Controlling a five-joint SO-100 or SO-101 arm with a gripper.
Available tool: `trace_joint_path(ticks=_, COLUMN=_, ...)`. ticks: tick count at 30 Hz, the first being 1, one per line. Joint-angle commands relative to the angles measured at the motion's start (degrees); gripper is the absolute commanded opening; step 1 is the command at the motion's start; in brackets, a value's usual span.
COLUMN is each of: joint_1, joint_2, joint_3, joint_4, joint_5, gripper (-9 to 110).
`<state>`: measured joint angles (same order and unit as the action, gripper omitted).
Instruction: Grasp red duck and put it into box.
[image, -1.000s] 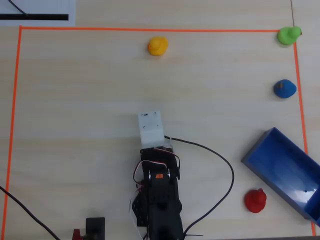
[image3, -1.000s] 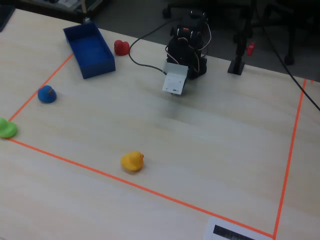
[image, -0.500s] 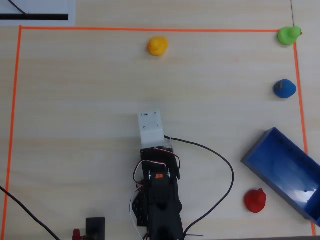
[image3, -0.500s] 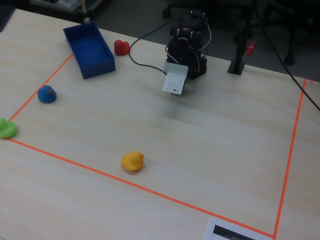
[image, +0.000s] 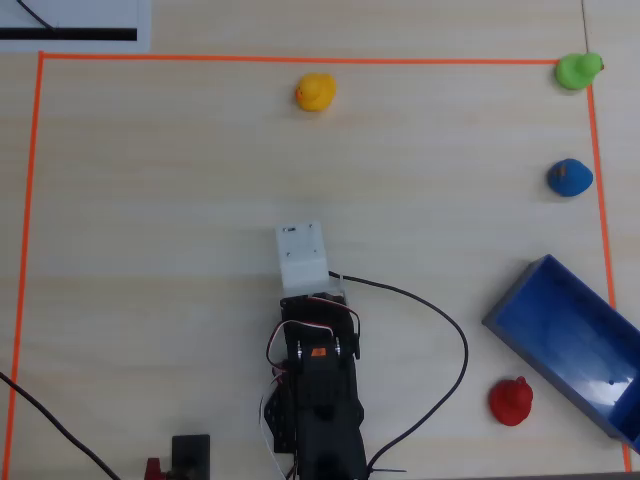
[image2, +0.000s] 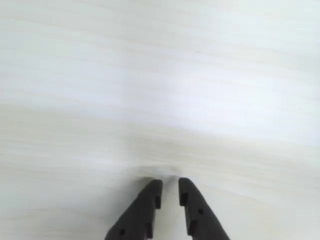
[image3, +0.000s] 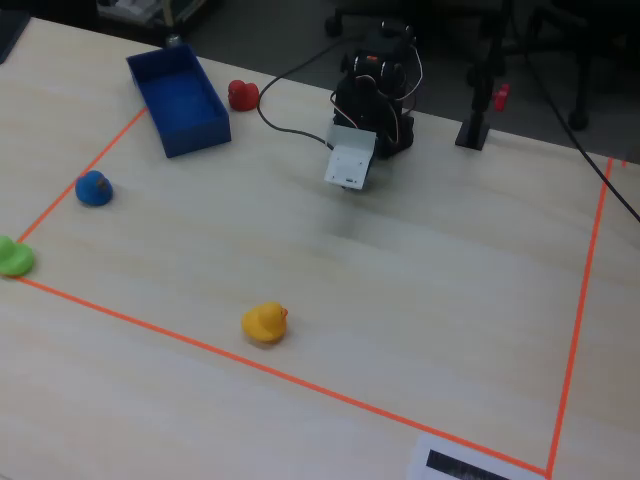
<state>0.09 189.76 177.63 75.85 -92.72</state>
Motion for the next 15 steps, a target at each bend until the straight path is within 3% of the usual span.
trace_joint_path(ticks=1, joint_1=0.35, joint_2=0.00, joint_3=-0.09, joint_4=1.58, joint_5=0.09, gripper=3)
trace_joint_path(ticks=15, joint_1=0.35, joint_2=0.00, joint_3=-0.09, joint_4=1.67, joint_5=0.79, gripper=1)
